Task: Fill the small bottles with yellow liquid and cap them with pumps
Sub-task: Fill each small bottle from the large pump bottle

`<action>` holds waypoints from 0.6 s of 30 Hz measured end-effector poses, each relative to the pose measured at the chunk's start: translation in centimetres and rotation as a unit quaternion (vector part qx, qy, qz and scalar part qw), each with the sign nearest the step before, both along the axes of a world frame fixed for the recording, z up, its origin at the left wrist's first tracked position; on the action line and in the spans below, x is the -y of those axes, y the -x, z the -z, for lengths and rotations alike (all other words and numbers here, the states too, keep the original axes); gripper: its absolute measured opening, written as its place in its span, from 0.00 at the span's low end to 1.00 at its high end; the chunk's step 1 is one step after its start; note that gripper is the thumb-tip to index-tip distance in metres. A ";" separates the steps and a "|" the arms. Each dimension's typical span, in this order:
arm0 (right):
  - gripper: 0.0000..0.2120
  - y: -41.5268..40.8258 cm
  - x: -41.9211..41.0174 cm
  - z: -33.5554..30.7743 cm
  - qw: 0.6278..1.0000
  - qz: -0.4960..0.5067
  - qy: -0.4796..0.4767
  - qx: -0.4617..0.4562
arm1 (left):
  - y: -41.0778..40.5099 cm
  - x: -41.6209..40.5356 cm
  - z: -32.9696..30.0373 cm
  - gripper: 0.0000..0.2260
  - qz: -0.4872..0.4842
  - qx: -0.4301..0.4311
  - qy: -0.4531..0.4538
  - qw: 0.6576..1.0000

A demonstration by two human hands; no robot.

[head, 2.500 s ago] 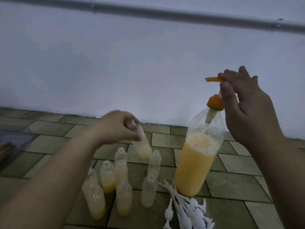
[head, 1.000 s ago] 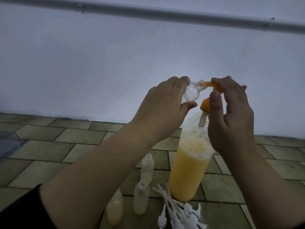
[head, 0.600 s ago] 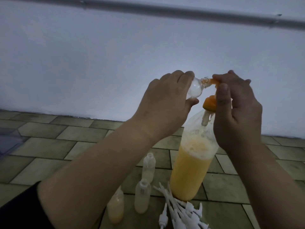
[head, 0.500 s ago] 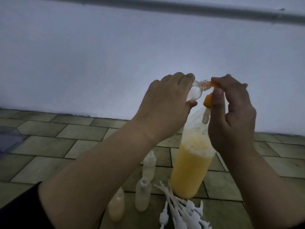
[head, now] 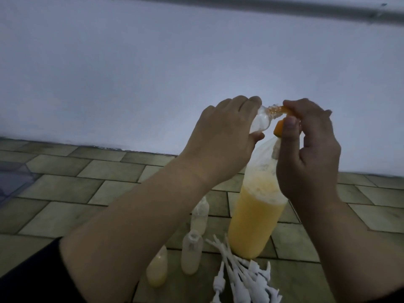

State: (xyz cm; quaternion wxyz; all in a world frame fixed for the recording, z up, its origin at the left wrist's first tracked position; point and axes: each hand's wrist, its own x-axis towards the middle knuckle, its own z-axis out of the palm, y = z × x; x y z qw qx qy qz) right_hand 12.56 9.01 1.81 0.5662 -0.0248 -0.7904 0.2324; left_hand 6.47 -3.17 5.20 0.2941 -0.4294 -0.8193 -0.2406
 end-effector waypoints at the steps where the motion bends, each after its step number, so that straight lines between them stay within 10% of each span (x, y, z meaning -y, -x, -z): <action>1: 0.19 -0.1 0.0 -0.2 1.000 -0.005 0.001 0.004 | 0.1 0.1 -0.1 0.23 -0.003 0.001 0.006 1.000; 18: 0.23 -0.8 -0.2 -1.5 1.000 -0.018 0.014 -0.008 | -0.1 0.2 -1.1 0.22 0.008 0.006 -0.003 1.000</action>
